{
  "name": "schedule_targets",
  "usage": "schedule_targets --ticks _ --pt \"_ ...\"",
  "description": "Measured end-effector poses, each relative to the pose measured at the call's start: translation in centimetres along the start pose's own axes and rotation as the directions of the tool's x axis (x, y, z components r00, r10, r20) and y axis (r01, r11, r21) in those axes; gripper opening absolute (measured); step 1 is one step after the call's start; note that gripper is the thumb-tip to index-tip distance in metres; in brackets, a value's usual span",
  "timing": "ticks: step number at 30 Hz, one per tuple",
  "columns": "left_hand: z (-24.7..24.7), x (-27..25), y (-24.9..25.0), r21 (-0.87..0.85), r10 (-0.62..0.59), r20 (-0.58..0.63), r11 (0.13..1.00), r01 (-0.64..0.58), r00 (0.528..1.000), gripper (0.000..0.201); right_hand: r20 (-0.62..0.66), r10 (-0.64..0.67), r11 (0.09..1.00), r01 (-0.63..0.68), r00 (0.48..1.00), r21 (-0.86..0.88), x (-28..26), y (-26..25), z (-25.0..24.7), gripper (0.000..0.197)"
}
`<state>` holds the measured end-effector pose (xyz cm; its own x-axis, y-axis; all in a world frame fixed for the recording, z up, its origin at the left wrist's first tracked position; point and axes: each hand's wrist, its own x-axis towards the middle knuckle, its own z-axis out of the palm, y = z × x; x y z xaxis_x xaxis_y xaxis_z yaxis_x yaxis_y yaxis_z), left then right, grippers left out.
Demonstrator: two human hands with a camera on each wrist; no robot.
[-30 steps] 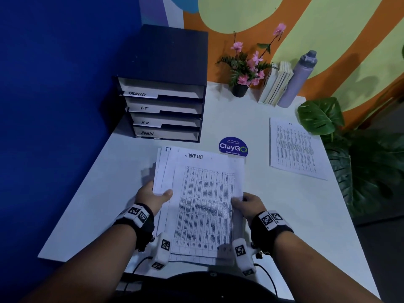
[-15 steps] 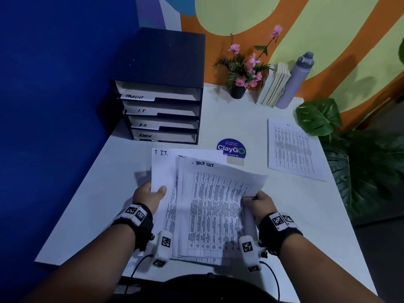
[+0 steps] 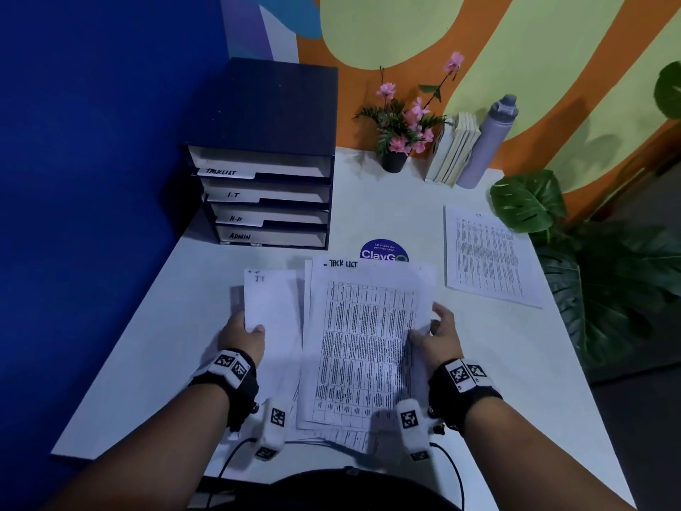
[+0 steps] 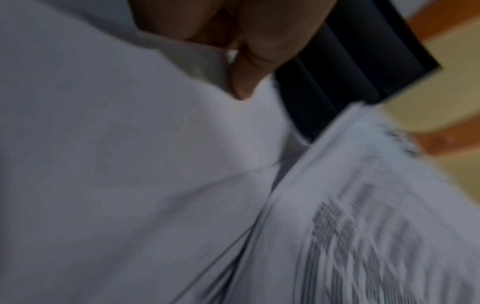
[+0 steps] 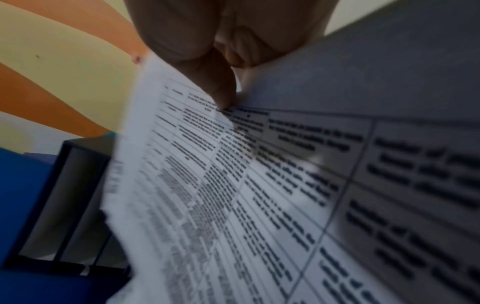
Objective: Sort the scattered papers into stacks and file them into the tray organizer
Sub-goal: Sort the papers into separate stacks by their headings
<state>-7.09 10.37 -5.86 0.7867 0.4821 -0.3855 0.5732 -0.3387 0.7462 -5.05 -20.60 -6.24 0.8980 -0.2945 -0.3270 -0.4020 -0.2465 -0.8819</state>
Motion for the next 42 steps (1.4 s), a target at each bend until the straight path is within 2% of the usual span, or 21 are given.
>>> schedule_targets --ticks 2,3,5,7,9,11,14,16,18,21,23,25,27,29,30,32,34,37,39,41,42 --pt "0.2 -0.5 1.3 -0.03 0.057 -0.033 0.998 -0.058 0.998 0.059 0.032 -0.072 0.997 0.071 0.997 0.034 -0.2 -1.6 -0.4 0.059" --pt "0.2 -0.9 2.2 -0.024 0.105 -0.015 0.994 -0.105 0.994 0.069 0.052 -0.112 0.992 0.109 0.992 0.057 -0.5 -2.7 -0.5 0.056" --pt "0.3 -1.7 4.3 -0.042 0.193 0.093 0.981 -0.189 0.977 0.081 0.071 -0.193 0.977 0.185 0.979 0.101 -1.0 -5.0 -0.6 0.043" --pt "0.3 -2.1 6.2 -0.12 0.242 0.205 0.968 -0.221 0.948 0.084 0.067 -0.273 0.955 0.262 0.96 0.142 -1.5 -7.3 -0.8 0.039" --pt "0.1 -1.9 8.1 -0.291 0.326 0.223 0.922 -0.256 0.919 0.071 0.03 -0.37 0.921 0.362 0.929 0.142 -1.9 -9.1 -0.8 0.037" --pt "-0.3 -1.8 9.8 -0.449 0.426 0.123 0.829 -0.332 0.896 0.037 -0.022 -0.446 0.874 0.44 0.895 0.207 -2.8 -10.7 -0.7 0.04" --pt "-0.8 -2.5 12.0 -0.468 0.528 -0.067 0.733 -0.494 0.847 0.022 -0.03 -0.548 0.799 0.534 0.836 0.278 -4.6 -12.2 -0.4 0.046" --pt "-0.7 -3.0 12.2 -0.469 0.553 -0.116 0.702 -0.536 0.825 0.016 -0.012 -0.572 0.784 0.55 0.82 0.288 -5.3 -11.7 -0.2 0.048" --pt "-0.2 -3.2 11.1 -0.481 0.544 -0.084 0.711 -0.512 0.835 0.022 0.031 -0.535 0.82 0.51 0.845 0.26 -5.5 -10.4 0.0 0.05" --pt "1.2 -3.6 8.3 -0.406 0.486 0.019 0.802 -0.438 0.874 0.036 0.111 -0.458 0.886 0.444 0.882 0.131 -6.1 -8.0 0.7 0.044" --pt "2.0 -4.2 7.2 -0.341 0.405 0.063 0.868 -0.362 0.912 0.041 0.124 -0.474 0.881 0.472 0.872 0.047 -6.4 -7.0 1.3 0.039" --pt "2.5 -4.6 7.2 -0.317 0.365 0.073 0.891 -0.325 0.928 0.04 0.108 -0.498 0.866 0.5 0.86 0.008 -5.9 -6.9 1.4 0.038" --pt "2.9 -4.5 7.9 -0.351 0.352 0.095 0.887 -0.299 0.931 0.035 0.054 -0.44 0.898 0.441 0.896 -0.002 -4.9 -7.6 0.7 0.043" --pt "3.4 -4.3 8.5 -0.314 0.362 0.132 0.898 -0.307 0.923 0.034 -0.014 -0.317 0.948 0.317 0.948 0.007 -3.4 -7.9 -1.1 0.04" --pt "3.6 -4.1 8.5 -0.26 0.365 0.154 0.911 -0.319 0.918 0.04 -0.047 -0.276 0.961 0.275 0.96 -0.026 -2.6 -7.5 -2.2 0.038" --pt "4.0 -3.3 7.5 -0.072 0.326 0.218 0.945 -0.318 0.92 0.055 -0.091 -0.223 0.957 0.2 0.971 -0.21 -0.9 -5.6 -4.8 0.033" --pt "4.4 -2.4 5.8 0.216 0.237 0.288 0.928 -0.304 0.928 0.067 -0.09 -0.13 0.905 0.081 0.987 -0.417 0.4 -3.0 -7.6 0.03" --pt "5.0 -1.6 3.0 0.55 0.122 0.32 0.784 -0.289 0.94 0.075 -0.124 0.018 0.816 -0.087 0.992 -0.572 1.0 1.2 -11.5 0.038" --pt "5.3 -1.4 1.7 0.642 0.061 0.314 0.722 -0.259 0.947 0.081 -0.197 0.05 0.792 -0.159 0.979 -0.59 0.7 3.2 -13.7 0.043" --pt "5.3 -1.2 0.9 0.693 0.005 0.305 0.685 -0.225 0.952 0.087 -0.258 0.081 0.738 -0.232 0.963 -0.634 0.5 4.6 -15.0 0.068" --pt "5.3 -1.1 0.5 0.708 -0.018 0.301 0.674 -0.211 0.953 0.09 -0.29 0.071 0.669 -0.261 0.954 -0.696 0.4 4.9 -15.2 0.081"
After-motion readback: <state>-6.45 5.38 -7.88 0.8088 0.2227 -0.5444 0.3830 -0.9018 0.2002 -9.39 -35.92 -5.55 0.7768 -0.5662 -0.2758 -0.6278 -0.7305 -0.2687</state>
